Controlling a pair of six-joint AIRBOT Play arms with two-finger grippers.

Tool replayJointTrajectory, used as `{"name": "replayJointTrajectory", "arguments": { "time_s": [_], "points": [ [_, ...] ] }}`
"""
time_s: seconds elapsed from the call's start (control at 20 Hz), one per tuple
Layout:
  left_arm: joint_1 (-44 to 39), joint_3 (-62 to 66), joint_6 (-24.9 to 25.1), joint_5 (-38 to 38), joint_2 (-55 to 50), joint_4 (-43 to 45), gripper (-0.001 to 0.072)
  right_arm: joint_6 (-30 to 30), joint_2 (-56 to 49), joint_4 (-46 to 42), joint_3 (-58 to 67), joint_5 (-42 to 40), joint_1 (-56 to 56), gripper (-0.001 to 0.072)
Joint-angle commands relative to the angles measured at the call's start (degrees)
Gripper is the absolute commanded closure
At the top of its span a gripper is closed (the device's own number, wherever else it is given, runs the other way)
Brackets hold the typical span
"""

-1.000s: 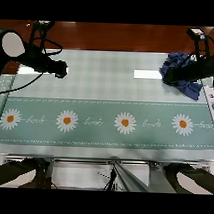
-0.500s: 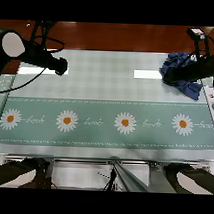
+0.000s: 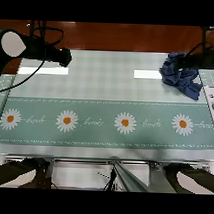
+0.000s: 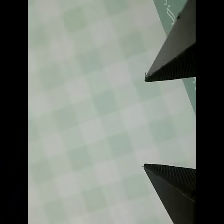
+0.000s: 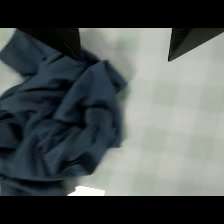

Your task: Fold the shirts.

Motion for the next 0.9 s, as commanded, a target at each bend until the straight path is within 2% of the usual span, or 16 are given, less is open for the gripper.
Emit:
{"name": "replayJointTrajectory", "arguments": {
  "time_s": [0.0,0.15,0.35,0.45,0.85],
  "points": [
    [-0.02,0.07,-1.09,0.61,-0.07,-0.85,0.0087,9.79,-4.33,-10.40,0.00,-9.66,-6.01,0.0115],
    [0.00,0.07,-1.11,0.61,-0.13,-0.81,0.0087,12.26,-10.23,-2.27,0.00,-9.35,-14.36,0.0115],
    [-0.02,0.07,-1.11,0.57,-0.22,-0.83,0.0087,12.26,-17.70,19.02,0.00,-10.45,-24.06,0.0115],
    [-0.02,0.07,-1.11,0.57,-0.39,-0.83,0.0087,12.20,-20.76,26.56,0.00,-12.37,-26.18,0.0115],
    [-0.02,0.07,-1.11,0.57,-0.83,-0.85,0.0087,11.98,-30.71,32.37,0.00,-21.92,-20.39,0.0116]
  ]
}}
